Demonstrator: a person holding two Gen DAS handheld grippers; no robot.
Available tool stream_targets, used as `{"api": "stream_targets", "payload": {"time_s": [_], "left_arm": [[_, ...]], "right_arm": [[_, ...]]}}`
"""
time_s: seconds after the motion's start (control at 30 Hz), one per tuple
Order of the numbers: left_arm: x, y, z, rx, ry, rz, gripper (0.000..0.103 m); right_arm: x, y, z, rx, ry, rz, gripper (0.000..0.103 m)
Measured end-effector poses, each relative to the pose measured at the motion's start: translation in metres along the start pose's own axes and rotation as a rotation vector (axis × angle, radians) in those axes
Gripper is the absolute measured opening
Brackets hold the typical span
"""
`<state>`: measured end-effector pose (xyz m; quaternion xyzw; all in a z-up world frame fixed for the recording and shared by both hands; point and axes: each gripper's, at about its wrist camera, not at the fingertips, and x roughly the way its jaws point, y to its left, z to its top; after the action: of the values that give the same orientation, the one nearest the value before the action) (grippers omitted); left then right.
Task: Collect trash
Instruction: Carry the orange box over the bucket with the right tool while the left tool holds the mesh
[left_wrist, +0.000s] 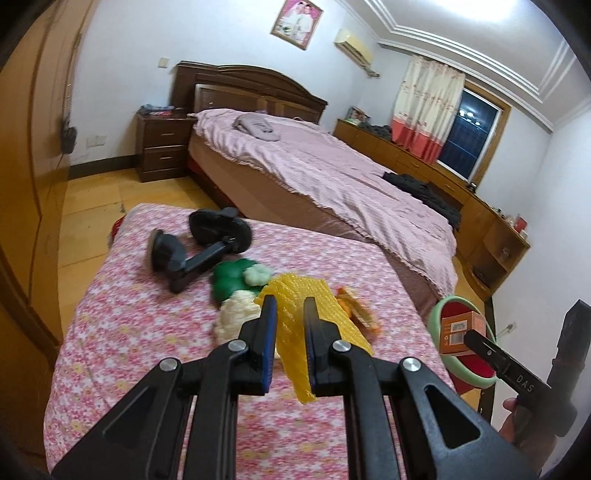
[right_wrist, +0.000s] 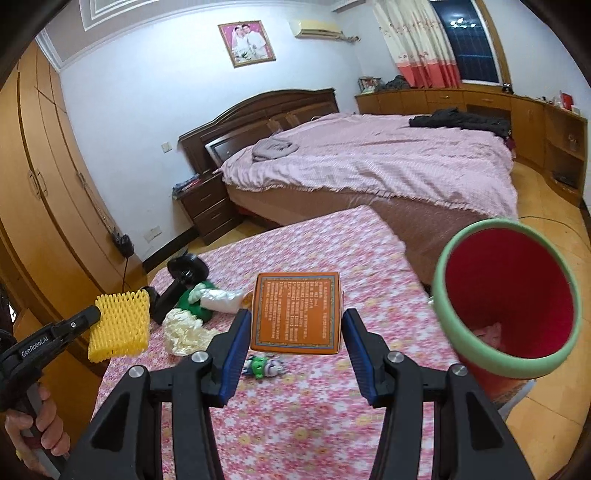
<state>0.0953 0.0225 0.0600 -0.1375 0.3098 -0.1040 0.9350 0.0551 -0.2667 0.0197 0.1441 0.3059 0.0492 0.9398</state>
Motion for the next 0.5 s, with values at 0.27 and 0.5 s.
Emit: {"api": "stream_targets", "payload": {"time_s": [0.27,0.5], "left_arm": [[0.014,-0.039,0.006,0.044,0.026,-0.059,0.013],[0.033,-0.072,0.006,0.08,0.061,-0.096,0.013]], "right_arm": [[-0.025,-0.039,0.014,0.02,-0.042,-0.07,0.053],[-0.038,-0.074,0.023,0.049,-0.059,-0.124,0.053]]}}
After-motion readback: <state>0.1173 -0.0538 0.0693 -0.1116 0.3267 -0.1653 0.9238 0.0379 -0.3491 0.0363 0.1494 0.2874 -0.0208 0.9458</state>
